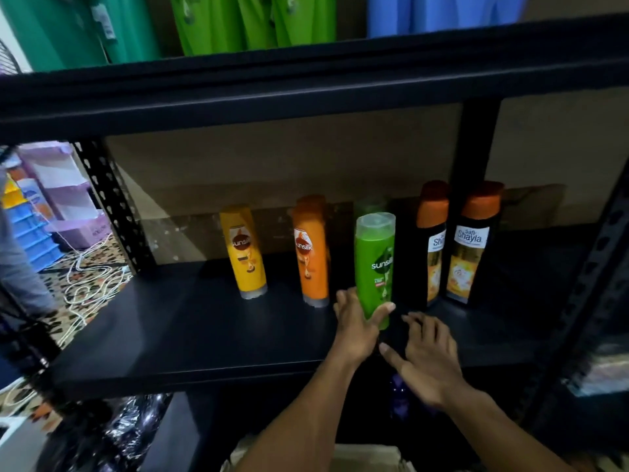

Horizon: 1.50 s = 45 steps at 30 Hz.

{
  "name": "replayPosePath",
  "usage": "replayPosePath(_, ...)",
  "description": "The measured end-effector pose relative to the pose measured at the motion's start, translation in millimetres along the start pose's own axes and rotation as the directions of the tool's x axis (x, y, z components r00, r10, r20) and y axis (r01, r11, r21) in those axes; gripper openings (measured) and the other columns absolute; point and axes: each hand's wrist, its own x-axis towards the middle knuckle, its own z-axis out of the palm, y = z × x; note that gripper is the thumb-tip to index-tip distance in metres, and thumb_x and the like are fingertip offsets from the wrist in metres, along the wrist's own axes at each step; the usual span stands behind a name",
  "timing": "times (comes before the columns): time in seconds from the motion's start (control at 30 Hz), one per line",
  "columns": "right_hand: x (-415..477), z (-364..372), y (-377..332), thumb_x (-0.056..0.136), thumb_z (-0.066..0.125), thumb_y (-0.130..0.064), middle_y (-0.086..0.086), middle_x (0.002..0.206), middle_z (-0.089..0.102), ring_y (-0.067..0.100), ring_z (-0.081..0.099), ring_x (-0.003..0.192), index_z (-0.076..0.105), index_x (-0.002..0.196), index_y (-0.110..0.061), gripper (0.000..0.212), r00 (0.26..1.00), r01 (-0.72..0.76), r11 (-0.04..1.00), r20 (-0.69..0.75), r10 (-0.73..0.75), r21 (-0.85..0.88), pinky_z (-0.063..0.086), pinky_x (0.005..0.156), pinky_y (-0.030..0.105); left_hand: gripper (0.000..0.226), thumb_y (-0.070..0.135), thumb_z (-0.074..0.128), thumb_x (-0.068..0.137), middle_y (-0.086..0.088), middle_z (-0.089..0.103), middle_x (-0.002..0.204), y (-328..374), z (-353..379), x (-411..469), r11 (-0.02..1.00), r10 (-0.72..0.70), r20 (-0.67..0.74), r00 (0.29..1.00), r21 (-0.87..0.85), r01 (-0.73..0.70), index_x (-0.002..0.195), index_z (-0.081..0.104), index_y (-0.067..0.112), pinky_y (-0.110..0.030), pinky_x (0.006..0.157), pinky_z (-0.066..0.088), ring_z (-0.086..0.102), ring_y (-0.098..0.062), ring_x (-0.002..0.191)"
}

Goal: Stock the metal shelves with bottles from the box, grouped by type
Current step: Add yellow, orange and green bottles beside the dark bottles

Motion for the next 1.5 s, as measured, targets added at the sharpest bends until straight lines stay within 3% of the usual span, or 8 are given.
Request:
replayPosePath(0.17, 2, -1, -1, 0.093, 0.032, -0.074, -0.004, 0.157, 0.010, 0.023, 0.001, 0.147, 0.014, 0.156, -0.022, 0.084, 0.999, -0.016, 1.000, 0.042, 0.015, 0.026, 0.008, 0.122, 0.041, 0.056, 0.038, 0.085, 0.080, 0.003, 0.063, 0.117, -7, 1, 9, 0.990, -0.019, -0.084, 0.996, -0.142, 0.007, 0.125, 0.054, 0.022, -0.031, 0.092, 0.056, 0.063, -0.011, 0.107)
replayPosePath(0.27, 1, -2, -1, 0.093, 0.032, -0.074, -0.002, 0.158, 0.010, 0.025, 0.001, 0.147, 0.015, 0.156, -0.022, 0.083, 0.999, -0.025, 0.999, 0.047, 0.023, 0.029, 0.008, 0.123, 0.043, 0.055, 0.029, 0.086, 0.081, 0.006, 0.069, 0.114, -9, 2, 11, 0.978, -0.023, -0.090, 0.996, -0.210, 0.003, 0.125, 0.055, 0.024, -0.028, 0.088, 0.058, 0.067, -0.006, 0.102)
replayPosePath(0.4, 1, -3, -3, 0.093, 0.033, -0.073, -0.002, 0.160, 0.008, 0.025, -0.002, 0.149, 0.014, 0.157, -0.023, 0.083, 0.998, -0.039, 0.999, 0.058, 0.037, 0.035, 0.006, 0.123, 0.043, 0.053, 0.024, 0.082, 0.086, 0.008, 0.068, 0.115, -6, 4, 15, 0.979, -0.018, -0.069, 0.997, -0.204, 0.003, 0.131, 0.055, 0.020, -0.024, 0.091, 0.055, 0.066, -0.007, 0.107)
replayPosePath(0.57, 2, -3, -3, 0.093, 0.032, -0.074, -0.004, 0.160, 0.007, 0.024, -0.002, 0.149, 0.014, 0.156, -0.024, 0.083, 0.997, -0.045, 0.999, 0.067, 0.043, 0.028, 0.007, 0.123, 0.043, 0.056, 0.025, 0.080, 0.088, 0.002, 0.067, 0.125, -9, 11, 19, 0.989, 0.000, -0.105, 0.994, -0.149, -0.015, 0.136, 0.052, 0.019, -0.032, 0.097, 0.053, 0.063, -0.012, 0.113)
replayPosePath(1.03, 0, -1, -2, 0.092, 0.033, -0.074, -0.005, 0.158, 0.011, 0.023, 0.000, 0.148, 0.016, 0.156, -0.025, 0.082, 0.998, -0.044, 0.999, 0.042, 0.043, 0.019, 0.007, 0.123, 0.042, 0.058, 0.023, 0.082, 0.085, 0.001, 0.068, 0.125, -16, 13, 24, 0.987, -0.008, -0.111, 0.994, -0.160, -0.010, 0.135, 0.054, 0.021, -0.038, 0.099, 0.055, 0.065, -0.015, 0.113)
replayPosePath(1.13, -3, -3, -4, 0.093, 0.029, -0.074, -0.004, 0.160, 0.010, 0.023, 0.000, 0.149, 0.015, 0.157, -0.024, 0.083, 0.998, -0.040, 0.999, 0.058, 0.040, -0.004, 0.006, 0.124, 0.042, 0.054, 0.017, 0.082, 0.085, 0.002, 0.068, 0.122, -14, 7, 21, 0.982, -0.051, -0.069, 0.996, -0.188, 0.037, 0.133, 0.057, 0.016, -0.030, 0.098, 0.054, 0.065, -0.011, 0.109)
replayPosePath(1.3, -20, -7, -8, 0.098, 0.017, -0.070, -0.002, 0.168, 0.000, 0.020, -0.005, 0.153, 0.006, 0.160, -0.019, 0.081, 0.997, 0.003, 0.993, 0.077, 0.006, -0.116, 0.001, 0.125, 0.038, 0.069, 0.015, 0.081, 0.086, 0.000, 0.059, 0.137, -20, -11, -1, 0.994, -0.053, -0.028, 0.998, -0.093, 0.050, 0.146, 0.046, 0.013, -0.026, 0.106, 0.045, 0.055, -0.011, 0.127)
replayPosePath(1.5, -51, -4, -16, 0.101, 0.026, -0.063, 0.001, 0.167, 0.003, 0.020, -0.006, 0.153, 0.011, 0.159, -0.016, 0.076, 1.000, -0.005, 1.000, 0.007, 0.005, -0.006, 0.002, 0.125, 0.037, 0.060, 0.017, 0.076, 0.091, 0.003, 0.057, 0.142, -18, -46, -63, 0.997, 0.078, 0.034, 0.996, 0.022, -0.078, 0.145, 0.049, 0.016, -0.015, 0.104, 0.038, 0.052, -0.005, 0.131)
